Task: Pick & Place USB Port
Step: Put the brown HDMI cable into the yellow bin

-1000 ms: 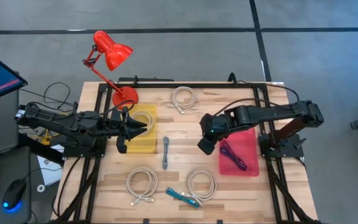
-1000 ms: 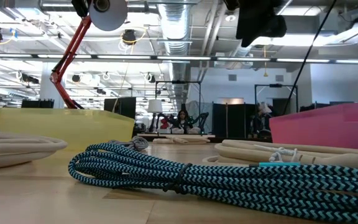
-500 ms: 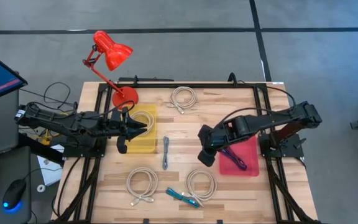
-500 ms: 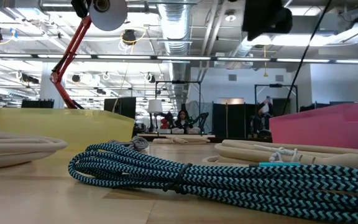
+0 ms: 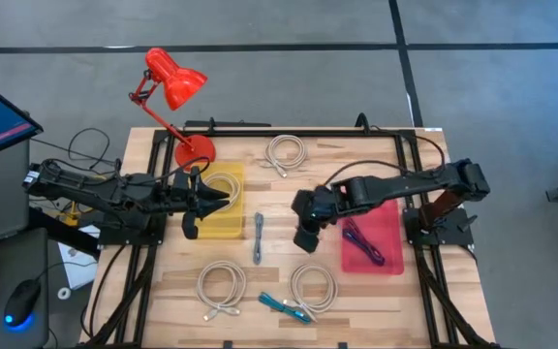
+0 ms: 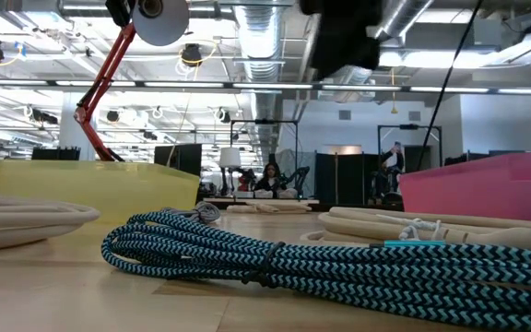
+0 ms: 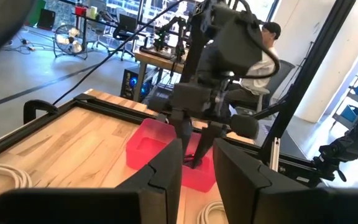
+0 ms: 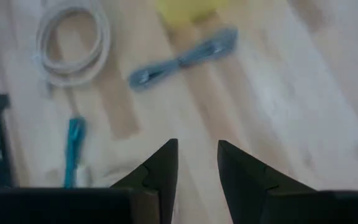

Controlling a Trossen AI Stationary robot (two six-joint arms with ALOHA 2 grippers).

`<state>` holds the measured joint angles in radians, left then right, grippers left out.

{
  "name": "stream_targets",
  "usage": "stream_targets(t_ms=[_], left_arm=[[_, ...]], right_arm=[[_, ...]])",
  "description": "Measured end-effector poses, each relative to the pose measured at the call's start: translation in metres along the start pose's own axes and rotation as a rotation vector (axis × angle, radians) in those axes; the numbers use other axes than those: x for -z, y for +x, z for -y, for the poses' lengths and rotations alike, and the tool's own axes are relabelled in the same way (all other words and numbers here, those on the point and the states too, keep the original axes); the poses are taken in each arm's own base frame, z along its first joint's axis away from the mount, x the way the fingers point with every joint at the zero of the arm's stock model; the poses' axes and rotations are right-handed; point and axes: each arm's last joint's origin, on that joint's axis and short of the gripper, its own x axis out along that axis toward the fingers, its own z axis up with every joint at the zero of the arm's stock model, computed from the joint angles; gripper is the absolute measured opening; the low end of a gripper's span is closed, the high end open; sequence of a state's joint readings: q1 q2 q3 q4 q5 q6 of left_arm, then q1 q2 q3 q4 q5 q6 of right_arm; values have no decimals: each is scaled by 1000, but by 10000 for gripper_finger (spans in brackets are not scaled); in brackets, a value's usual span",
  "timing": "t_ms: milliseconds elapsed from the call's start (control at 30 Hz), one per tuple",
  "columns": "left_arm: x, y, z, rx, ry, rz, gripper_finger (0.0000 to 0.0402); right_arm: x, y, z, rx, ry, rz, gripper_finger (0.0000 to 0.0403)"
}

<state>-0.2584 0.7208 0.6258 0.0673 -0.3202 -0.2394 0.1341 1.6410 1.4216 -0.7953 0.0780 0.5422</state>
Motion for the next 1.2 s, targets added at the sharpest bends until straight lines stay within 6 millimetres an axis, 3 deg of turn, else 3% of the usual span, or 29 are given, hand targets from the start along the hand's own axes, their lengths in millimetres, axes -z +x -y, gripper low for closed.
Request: stream_targets(t_ms=[133, 367, 700, 1200], left_arm=[[0, 0, 0, -3, 1, -1, 90], [1, 0, -1, -5, 3, -7, 90], [1, 0, -1, -4, 2, -7, 90], [1, 0, -1, -4, 2, -6, 90]], right_arm=[[-8, 4, 16, 33, -79, 0, 104], [-24, 3, 50, 91, -26, 20, 104], [-44, 2, 90, 139, -95, 78, 104], [-74, -7, 137, 108, -365, 261, 104]])
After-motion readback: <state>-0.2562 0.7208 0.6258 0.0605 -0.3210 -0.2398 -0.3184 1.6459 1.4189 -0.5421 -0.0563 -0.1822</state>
